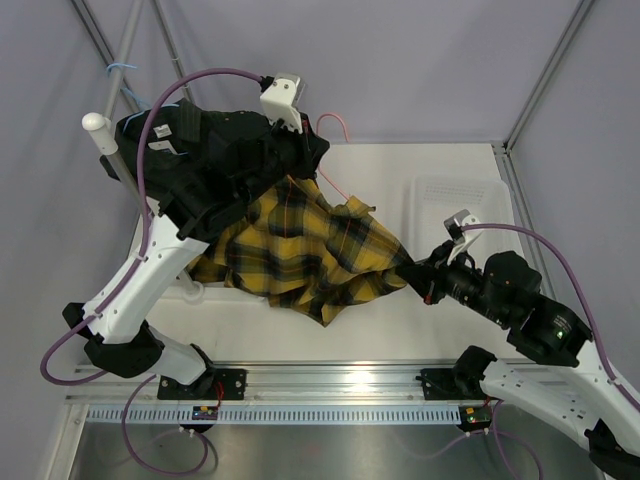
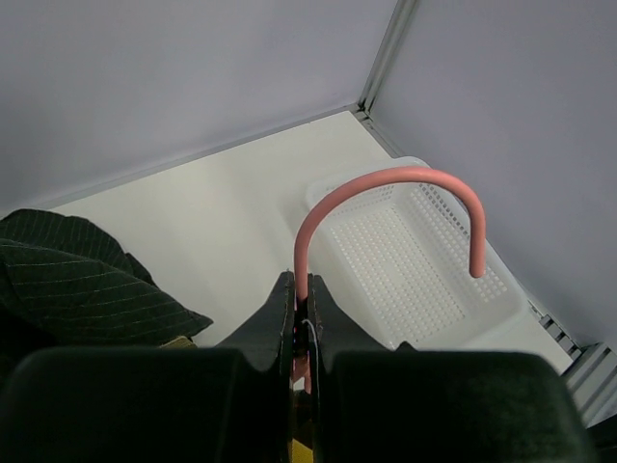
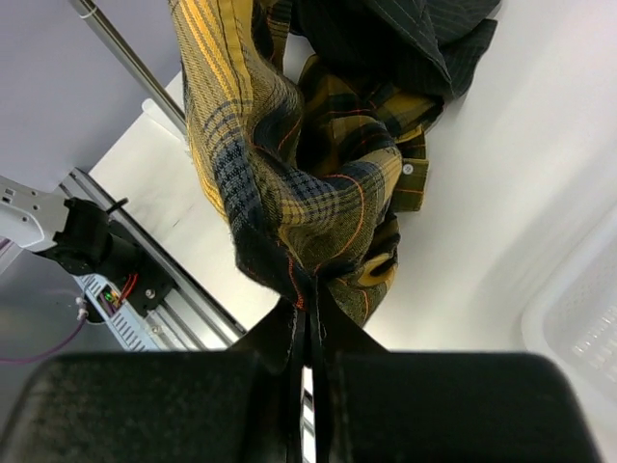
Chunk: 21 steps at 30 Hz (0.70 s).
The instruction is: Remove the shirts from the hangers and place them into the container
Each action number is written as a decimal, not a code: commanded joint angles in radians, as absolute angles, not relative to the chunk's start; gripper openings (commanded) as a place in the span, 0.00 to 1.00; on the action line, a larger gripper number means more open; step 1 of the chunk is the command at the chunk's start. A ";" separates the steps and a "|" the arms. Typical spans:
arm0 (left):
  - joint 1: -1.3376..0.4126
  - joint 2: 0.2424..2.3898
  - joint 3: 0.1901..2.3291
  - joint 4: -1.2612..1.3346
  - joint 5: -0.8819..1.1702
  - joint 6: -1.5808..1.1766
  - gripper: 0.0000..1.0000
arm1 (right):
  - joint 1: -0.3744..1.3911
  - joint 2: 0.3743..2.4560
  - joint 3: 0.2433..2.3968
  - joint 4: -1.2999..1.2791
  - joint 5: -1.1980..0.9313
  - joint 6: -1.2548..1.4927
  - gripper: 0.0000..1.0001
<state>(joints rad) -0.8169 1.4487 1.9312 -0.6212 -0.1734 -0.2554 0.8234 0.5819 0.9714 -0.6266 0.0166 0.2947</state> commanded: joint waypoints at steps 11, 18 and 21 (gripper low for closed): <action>-0.781 1.566 2.063 -0.343 -0.529 0.031 0.00 | 0.818 0.387 1.101 -0.876 0.012 0.523 0.00; -0.749 1.727 2.376 -0.437 -0.440 0.012 0.00 | 0.818 0.304 1.103 -1.012 -0.051 0.655 0.00; -0.749 1.712 2.382 -0.410 -0.407 -0.030 0.00 | 0.818 0.292 1.013 -0.999 -0.012 0.701 0.00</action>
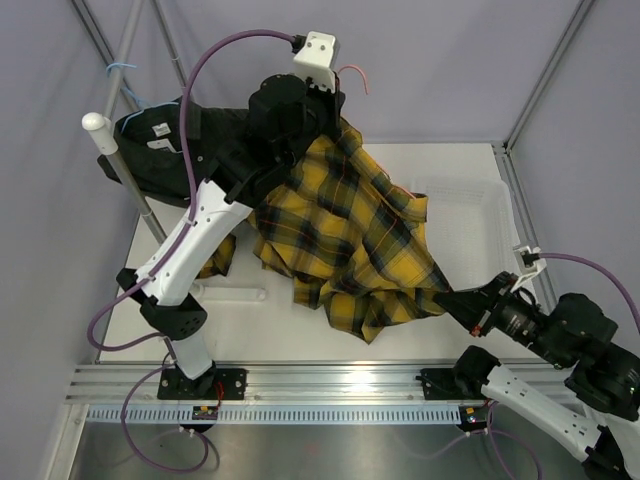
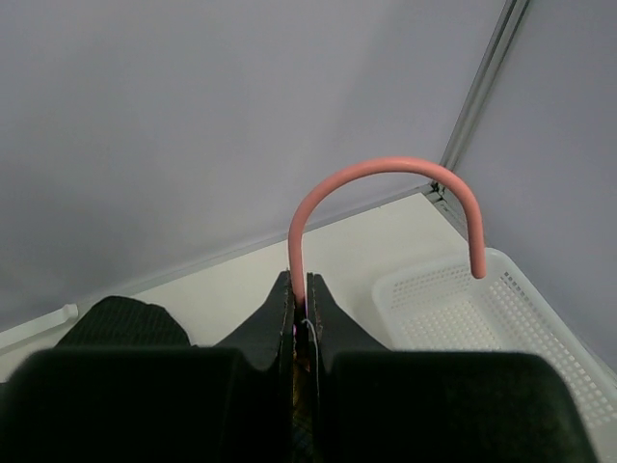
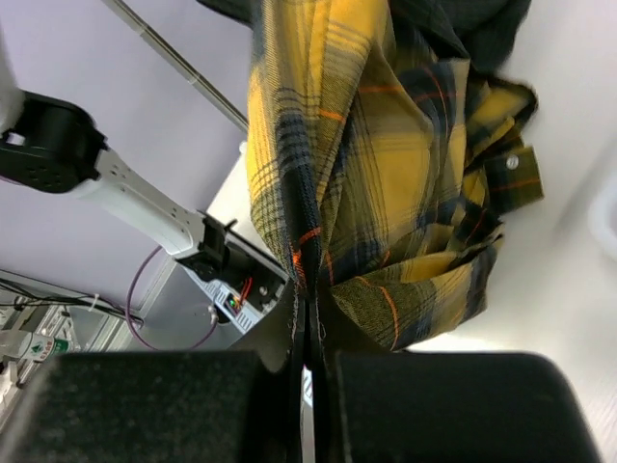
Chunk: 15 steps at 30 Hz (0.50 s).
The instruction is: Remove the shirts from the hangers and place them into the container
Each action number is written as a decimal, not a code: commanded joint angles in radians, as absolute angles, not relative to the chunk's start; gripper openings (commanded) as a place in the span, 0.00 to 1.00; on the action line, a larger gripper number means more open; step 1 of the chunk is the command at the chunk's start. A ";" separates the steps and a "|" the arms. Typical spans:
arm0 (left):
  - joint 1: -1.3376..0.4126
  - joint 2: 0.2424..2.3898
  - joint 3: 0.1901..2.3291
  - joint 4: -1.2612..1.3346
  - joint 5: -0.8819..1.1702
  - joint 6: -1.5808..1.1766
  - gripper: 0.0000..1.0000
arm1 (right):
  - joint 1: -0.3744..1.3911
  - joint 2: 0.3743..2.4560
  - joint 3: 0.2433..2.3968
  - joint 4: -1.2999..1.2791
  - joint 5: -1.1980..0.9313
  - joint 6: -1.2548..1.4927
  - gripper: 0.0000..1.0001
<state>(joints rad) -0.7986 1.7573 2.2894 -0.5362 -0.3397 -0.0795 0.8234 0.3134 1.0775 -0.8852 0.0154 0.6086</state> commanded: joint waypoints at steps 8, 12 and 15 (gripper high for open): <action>-0.749 1.628 2.338 -0.452 -0.354 -0.219 0.00 | 0.819 0.443 0.763 -0.653 -0.031 0.776 0.00; -0.747 1.550 2.254 -0.480 -0.279 -0.320 0.00 | 0.825 0.650 0.746 -0.444 -0.035 0.750 0.00; -0.747 1.494 2.194 -0.509 -0.204 -0.380 0.00 | 0.836 0.833 0.790 -0.305 -0.023 0.721 0.00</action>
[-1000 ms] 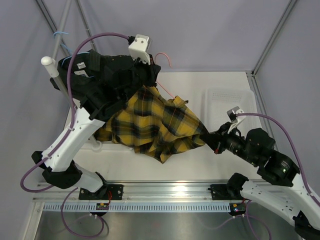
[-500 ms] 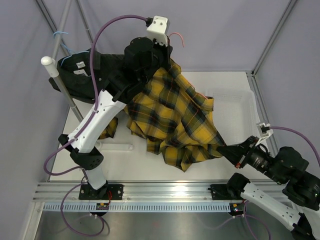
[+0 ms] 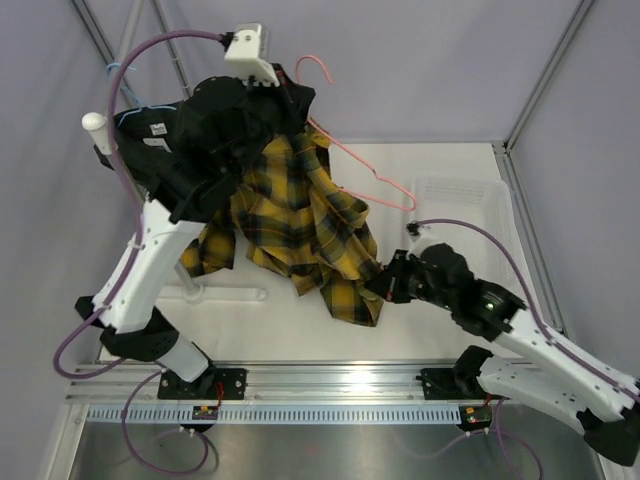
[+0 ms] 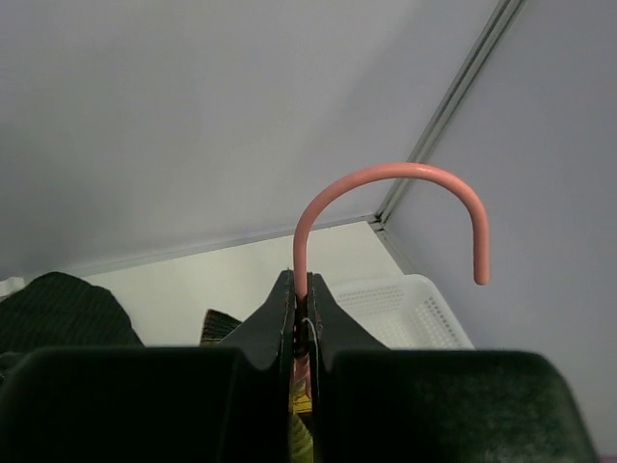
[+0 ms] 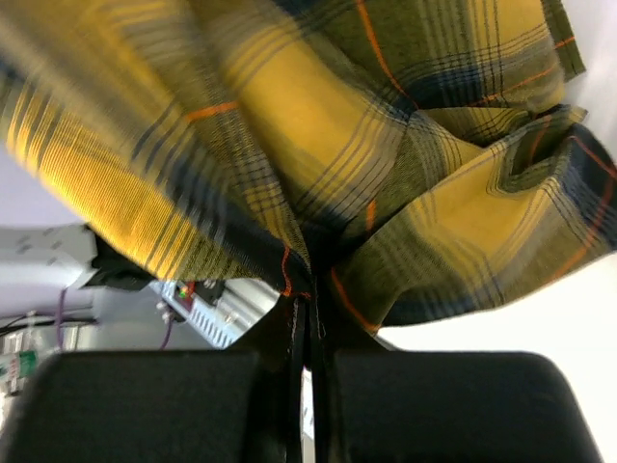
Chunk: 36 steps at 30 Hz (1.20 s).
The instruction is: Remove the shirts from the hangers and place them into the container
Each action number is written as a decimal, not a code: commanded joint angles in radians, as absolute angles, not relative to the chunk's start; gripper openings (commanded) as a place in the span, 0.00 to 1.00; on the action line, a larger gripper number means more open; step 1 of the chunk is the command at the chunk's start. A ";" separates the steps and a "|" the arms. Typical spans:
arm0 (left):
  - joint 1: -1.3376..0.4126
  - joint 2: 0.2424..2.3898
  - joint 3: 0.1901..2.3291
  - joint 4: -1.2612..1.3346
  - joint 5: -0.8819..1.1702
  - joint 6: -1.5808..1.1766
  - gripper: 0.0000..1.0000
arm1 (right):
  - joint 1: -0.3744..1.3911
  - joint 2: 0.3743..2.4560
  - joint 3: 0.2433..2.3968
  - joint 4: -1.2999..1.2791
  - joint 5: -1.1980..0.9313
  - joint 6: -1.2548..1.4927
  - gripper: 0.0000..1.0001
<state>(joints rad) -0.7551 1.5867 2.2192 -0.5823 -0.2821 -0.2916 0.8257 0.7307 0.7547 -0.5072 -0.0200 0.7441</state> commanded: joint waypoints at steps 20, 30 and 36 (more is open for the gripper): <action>-0.762 1.379 2.022 -0.572 -0.130 -0.364 0.00 | 0.969 0.650 1.368 -0.719 0.025 0.221 0.74; -0.772 1.394 2.039 -0.594 -0.153 -0.347 0.00 | 0.973 0.952 1.571 -0.726 0.009 0.147 0.76; -0.778 1.397 2.045 -0.601 -0.150 -0.341 0.00 | 0.971 0.985 1.560 -0.689 0.006 0.141 0.08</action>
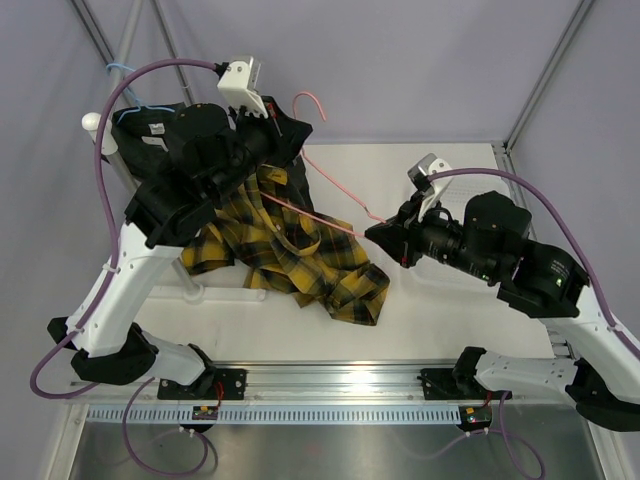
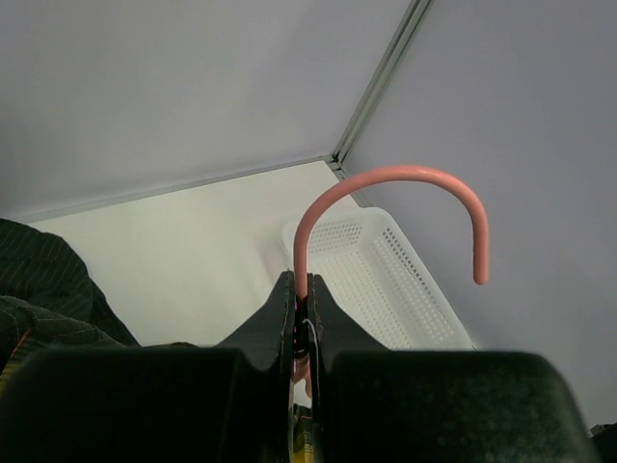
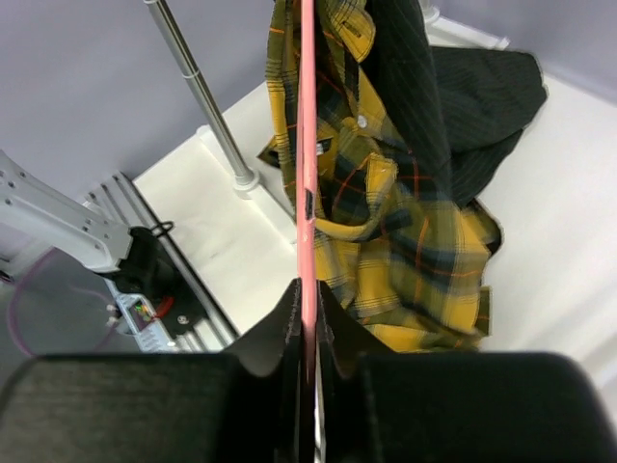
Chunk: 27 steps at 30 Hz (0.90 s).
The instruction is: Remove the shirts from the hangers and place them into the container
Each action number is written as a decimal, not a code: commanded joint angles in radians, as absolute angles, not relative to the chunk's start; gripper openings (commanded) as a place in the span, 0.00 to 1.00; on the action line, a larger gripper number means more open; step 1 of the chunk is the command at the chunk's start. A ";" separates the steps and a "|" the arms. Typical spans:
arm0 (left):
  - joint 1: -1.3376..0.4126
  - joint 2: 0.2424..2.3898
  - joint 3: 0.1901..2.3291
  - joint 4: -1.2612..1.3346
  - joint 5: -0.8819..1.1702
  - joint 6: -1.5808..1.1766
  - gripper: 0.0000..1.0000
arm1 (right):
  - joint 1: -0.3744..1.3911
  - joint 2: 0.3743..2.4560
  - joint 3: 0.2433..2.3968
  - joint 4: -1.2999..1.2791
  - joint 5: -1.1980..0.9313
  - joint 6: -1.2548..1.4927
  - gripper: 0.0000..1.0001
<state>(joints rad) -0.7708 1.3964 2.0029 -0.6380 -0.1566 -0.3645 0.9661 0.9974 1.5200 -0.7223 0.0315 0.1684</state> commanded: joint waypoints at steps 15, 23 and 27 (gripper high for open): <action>-0.847 1.033 1.599 -0.609 -0.302 -0.408 0.99 | 0.982 0.798 1.473 -0.716 0.150 0.190 0.00; -0.861 0.911 1.192 -0.592 -0.462 -0.564 0.99 | 0.980 0.735 1.519 -0.822 0.143 0.201 0.00; -0.912 0.878 1.118 -0.532 -0.541 -0.591 0.99 | 0.980 0.722 1.534 -0.870 0.175 0.212 0.00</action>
